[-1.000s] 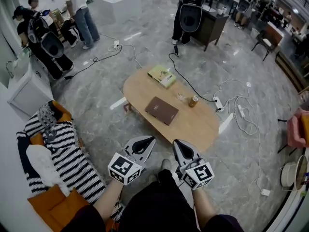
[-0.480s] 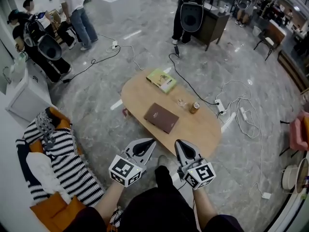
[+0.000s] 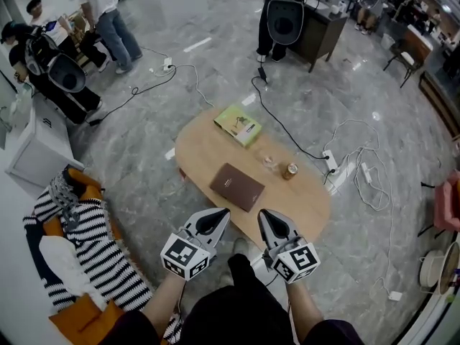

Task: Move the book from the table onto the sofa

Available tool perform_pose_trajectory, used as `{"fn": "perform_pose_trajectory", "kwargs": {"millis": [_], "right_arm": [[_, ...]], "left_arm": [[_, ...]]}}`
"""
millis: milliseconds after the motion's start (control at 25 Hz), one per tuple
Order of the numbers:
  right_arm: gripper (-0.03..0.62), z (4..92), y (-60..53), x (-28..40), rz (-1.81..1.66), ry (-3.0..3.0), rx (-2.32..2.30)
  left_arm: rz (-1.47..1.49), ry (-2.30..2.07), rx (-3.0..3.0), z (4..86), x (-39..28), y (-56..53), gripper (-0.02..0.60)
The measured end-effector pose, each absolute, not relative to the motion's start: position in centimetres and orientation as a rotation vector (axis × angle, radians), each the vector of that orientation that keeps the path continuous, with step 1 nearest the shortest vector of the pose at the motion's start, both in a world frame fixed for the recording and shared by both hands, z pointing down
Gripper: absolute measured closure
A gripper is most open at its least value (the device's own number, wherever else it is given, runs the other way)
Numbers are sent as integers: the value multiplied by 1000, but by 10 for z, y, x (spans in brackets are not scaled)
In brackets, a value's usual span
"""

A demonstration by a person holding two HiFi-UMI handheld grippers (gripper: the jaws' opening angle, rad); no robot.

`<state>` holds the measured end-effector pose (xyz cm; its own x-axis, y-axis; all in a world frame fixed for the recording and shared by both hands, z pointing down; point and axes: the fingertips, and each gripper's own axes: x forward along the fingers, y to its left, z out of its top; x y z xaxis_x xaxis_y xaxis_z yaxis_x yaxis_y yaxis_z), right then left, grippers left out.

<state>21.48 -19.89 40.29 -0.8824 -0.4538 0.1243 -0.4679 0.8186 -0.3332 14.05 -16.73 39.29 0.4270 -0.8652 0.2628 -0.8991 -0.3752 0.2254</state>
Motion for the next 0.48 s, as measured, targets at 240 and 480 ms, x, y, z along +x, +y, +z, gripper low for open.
{"fn": "perform_pose_trajectory", "kwargs": {"millis": [240, 480], "right_arm": [[570, 409, -242, 213, 623, -2956, 750], [569, 412, -269, 213, 689, -2949, 779]], "left_arm": [[173, -1522, 2328, 397, 137, -210, 566], [209, -1521, 2314, 396, 130, -234, 566]]}}
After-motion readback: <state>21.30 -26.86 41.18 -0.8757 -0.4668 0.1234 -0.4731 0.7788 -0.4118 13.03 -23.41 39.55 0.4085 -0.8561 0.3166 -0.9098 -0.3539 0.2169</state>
